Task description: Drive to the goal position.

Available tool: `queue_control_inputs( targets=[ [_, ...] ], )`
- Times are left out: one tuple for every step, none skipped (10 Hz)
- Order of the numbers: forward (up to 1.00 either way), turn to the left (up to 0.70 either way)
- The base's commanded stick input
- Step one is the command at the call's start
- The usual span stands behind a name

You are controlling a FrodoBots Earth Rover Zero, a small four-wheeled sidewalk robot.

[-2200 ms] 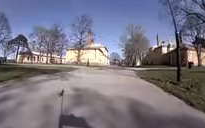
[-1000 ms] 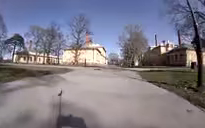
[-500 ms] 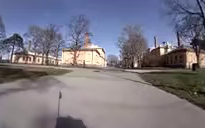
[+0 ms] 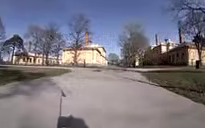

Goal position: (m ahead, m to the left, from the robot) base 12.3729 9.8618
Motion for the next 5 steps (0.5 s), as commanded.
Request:
queue_control_inputs(
  targets=[
    [0.85, 0.00],
    [0.85, 0.00],
    [0.85, 0.00],
    [0.85, 0.00],
    [0.85, 0.00]
  ],
)
